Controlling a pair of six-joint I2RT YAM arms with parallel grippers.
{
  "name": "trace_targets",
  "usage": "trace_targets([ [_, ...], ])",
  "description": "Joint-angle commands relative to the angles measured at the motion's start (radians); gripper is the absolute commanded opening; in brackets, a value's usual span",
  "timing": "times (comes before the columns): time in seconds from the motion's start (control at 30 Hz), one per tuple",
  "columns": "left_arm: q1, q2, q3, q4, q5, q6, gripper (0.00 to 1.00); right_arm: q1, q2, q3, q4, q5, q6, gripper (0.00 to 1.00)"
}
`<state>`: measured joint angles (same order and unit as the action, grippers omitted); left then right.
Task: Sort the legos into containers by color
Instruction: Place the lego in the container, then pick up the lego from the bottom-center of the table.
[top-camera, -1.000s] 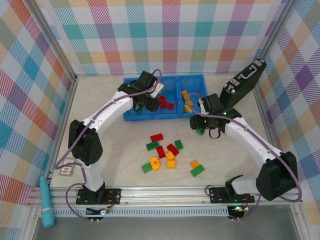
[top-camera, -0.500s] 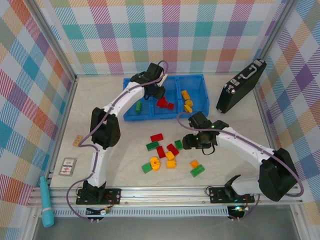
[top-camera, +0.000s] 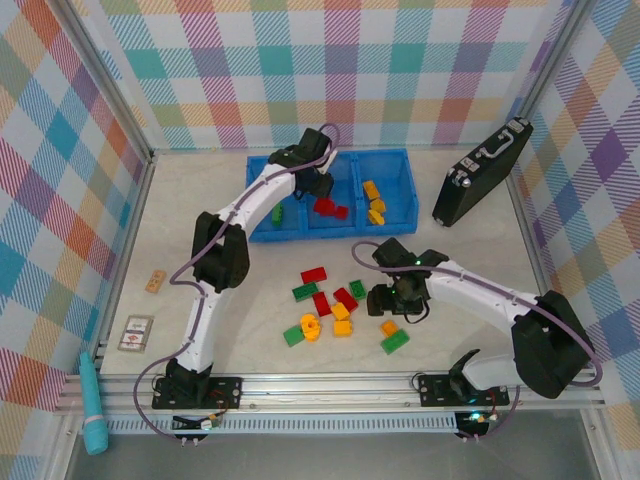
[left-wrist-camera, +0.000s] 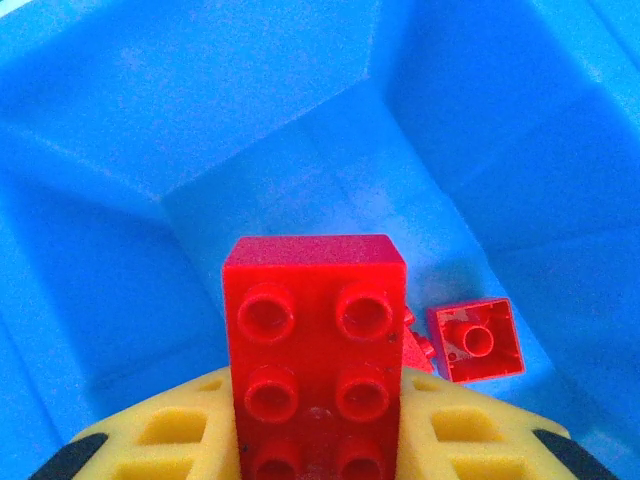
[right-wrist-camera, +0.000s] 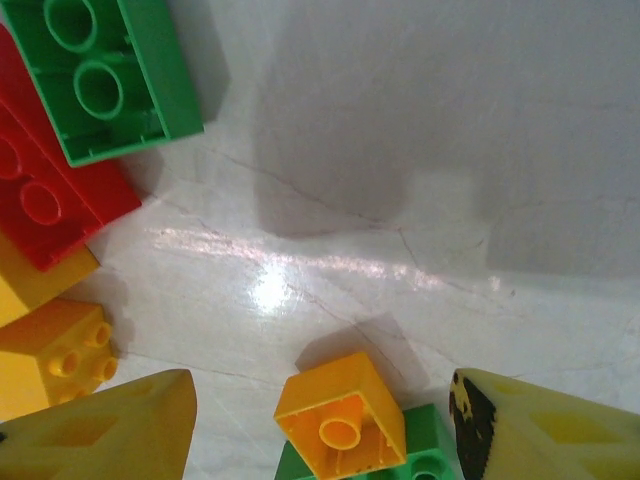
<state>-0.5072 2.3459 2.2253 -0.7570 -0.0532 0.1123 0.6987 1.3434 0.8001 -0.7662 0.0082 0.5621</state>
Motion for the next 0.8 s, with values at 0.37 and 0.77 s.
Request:
trace_targets([
  [0.37,0.001,-0.008,0.067,-0.024,0.004,-0.011,0.54,0.074,0.043,-0.033,-0.068,0.048,0.067,0.67],
  [0.77,0.001,-0.134,0.068,-0.067,-0.020,0.018,0.55,0.088,0.075,-0.081,-0.010,0.038,0.084,0.53],
])
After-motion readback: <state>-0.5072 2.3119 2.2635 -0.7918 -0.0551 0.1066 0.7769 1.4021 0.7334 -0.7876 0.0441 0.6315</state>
